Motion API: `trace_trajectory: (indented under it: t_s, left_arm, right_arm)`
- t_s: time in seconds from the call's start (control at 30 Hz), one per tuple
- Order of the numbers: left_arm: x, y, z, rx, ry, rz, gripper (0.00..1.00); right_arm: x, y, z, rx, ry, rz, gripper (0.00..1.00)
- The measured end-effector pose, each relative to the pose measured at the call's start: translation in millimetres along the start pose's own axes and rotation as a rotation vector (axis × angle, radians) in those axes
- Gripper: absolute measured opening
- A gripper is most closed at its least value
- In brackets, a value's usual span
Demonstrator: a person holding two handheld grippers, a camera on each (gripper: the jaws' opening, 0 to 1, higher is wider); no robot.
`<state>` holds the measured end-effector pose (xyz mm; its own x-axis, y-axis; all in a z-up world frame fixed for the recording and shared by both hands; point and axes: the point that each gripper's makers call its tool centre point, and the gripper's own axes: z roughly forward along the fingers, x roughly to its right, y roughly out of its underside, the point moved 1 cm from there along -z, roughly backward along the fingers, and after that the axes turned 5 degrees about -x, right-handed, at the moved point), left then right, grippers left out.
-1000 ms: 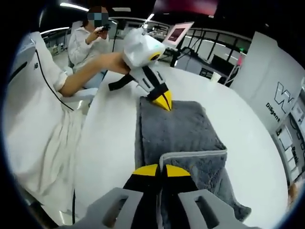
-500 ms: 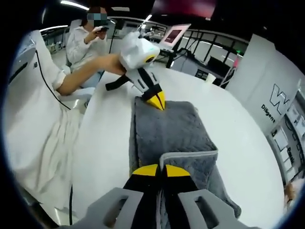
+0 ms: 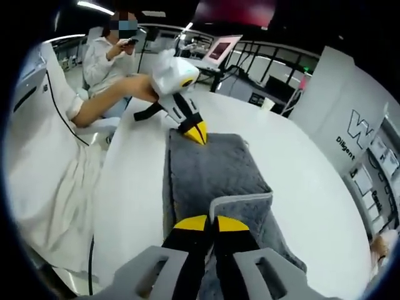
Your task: Open the folded towel by lifting each exposed corner and separating the folded layers until the towel lies flat within the target outline without major curled edges
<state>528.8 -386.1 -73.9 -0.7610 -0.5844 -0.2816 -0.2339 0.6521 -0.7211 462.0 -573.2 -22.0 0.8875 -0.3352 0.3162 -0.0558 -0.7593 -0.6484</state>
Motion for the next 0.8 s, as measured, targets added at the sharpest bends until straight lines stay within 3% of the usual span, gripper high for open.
trace_trajectory:
  t_s: [0.8]
  left_arm:
    - [11.1, -2.5, -4, 0.002, 0.002, -0.001, 0.0]
  right_arm:
    - [28, 15.6, -25, 0.025, 0.097, 0.07, 0.0]
